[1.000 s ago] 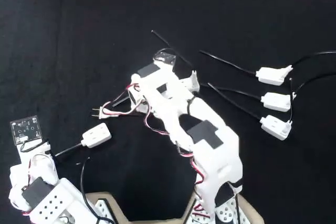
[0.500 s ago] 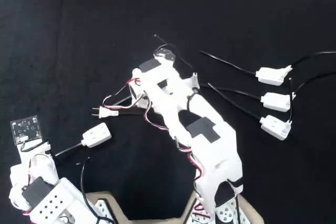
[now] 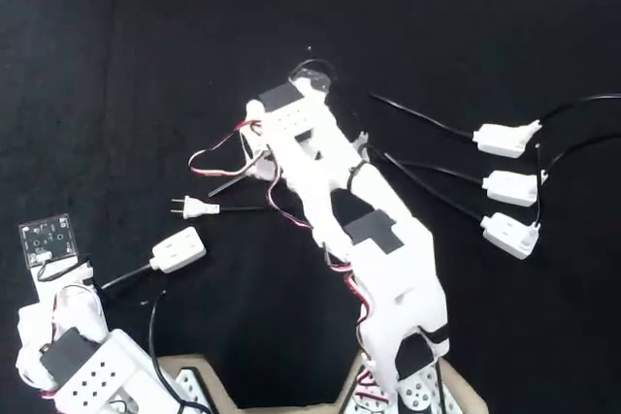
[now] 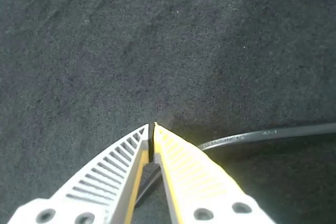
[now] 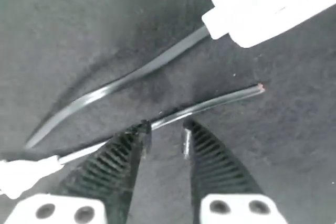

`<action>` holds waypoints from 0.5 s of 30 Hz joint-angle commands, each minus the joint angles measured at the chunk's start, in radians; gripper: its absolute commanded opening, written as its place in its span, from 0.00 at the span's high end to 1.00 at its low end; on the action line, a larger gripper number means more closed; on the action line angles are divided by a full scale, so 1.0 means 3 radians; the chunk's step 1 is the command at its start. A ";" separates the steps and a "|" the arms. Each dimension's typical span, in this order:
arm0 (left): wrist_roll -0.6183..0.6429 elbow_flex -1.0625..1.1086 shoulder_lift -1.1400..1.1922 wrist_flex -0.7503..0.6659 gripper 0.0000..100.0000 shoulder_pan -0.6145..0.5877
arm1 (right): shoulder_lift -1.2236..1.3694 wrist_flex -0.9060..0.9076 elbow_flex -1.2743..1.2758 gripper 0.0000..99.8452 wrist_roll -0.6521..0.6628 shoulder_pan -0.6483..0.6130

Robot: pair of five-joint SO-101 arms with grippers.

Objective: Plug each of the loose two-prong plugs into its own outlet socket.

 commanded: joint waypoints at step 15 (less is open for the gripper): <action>0.0005 0.0008 -0.0031 0.0036 0.96 0.0008 | 0.0361 -0.0604 -0.0176 0.89 -0.0660 -0.0547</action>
